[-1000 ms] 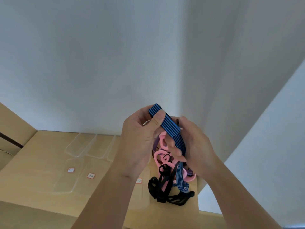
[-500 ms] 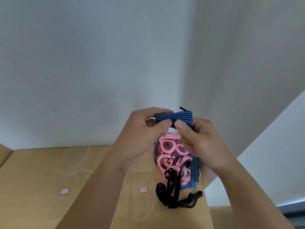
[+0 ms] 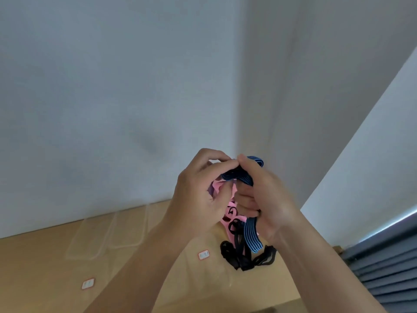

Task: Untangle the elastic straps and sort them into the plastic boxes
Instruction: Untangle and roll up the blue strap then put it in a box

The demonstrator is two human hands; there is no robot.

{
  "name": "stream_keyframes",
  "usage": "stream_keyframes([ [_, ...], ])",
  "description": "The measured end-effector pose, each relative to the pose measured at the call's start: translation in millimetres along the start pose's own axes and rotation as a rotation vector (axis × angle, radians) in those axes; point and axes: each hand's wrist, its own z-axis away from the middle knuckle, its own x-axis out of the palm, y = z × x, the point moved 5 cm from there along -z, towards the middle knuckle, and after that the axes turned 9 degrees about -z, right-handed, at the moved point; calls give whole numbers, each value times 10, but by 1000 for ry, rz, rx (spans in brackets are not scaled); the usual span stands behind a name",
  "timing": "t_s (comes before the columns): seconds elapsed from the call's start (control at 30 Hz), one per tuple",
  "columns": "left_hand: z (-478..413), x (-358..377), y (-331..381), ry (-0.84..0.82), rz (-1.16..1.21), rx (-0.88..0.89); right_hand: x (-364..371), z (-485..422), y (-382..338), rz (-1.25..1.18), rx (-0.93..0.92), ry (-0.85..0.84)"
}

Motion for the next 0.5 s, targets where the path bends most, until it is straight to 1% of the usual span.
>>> stream_keyframes([
  [0.03, 16, -28, -24, -38, 145, -89, 2, 18, 2, 2, -18, -3],
  [0.1, 48, -67, -84, -103, 429, -360, 28, 50, -14, 24, -66, -30],
  [0.17, 72, -104, -157, -185, 504, -584, 92, 79, -20, 105, -134, -89],
  [0.2, 75, -121, -190, -237, 513, -637, 133, 99, -11, 143, -163, -117],
  [0.3, 79, -191, -242, -349, 553, -664, 209, 151, 53, 184, -202, -182],
  [0.37, 93, -247, -255, -368, 523, -638, 233, 181, 98, 194, -209, -191],
  [0.43, 104, -292, -246, -311, 469, -604, 232, 199, 143, 205, -218, -137],
  [0.5, 117, -318, -214, -200, 383, -562, 223, 213, 194, 194, -219, -47],
])
